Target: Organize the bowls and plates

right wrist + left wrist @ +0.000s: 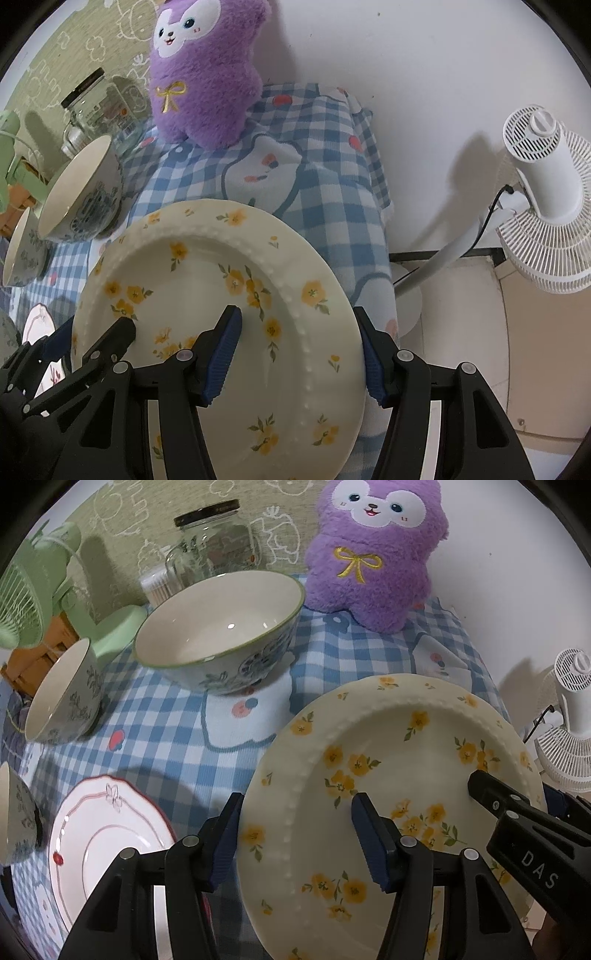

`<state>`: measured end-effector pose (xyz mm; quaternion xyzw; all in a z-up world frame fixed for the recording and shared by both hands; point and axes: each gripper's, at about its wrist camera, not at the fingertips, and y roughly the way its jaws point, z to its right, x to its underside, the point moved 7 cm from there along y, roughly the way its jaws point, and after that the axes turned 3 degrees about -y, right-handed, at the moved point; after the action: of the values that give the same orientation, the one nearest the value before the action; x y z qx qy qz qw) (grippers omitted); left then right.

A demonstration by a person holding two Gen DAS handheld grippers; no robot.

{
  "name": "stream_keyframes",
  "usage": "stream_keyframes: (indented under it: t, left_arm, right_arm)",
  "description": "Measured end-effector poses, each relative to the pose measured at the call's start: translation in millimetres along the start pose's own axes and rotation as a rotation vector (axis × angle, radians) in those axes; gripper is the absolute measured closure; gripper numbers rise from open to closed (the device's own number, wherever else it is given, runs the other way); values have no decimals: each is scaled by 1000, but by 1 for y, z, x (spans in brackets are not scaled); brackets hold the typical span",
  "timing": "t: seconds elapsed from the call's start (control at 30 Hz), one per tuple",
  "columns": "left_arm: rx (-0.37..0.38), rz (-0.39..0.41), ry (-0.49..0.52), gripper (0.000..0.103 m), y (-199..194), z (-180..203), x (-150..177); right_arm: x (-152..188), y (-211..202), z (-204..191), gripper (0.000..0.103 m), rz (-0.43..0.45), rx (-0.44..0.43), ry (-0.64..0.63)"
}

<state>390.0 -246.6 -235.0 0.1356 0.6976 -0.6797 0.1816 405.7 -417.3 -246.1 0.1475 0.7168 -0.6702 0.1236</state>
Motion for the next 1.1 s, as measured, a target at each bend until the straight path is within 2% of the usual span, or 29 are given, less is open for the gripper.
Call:
stream_keyframes:
  t: [0.53, 1.1]
  left_arm:
    - [0, 19, 21, 43, -17, -3, 13]
    - [20, 90, 33, 43, -61, -15, 2]
  right_arm:
    - [9, -23, -3, 40, 23, 20, 3]
    - [2, -71, -16, 40, 91, 33, 7]
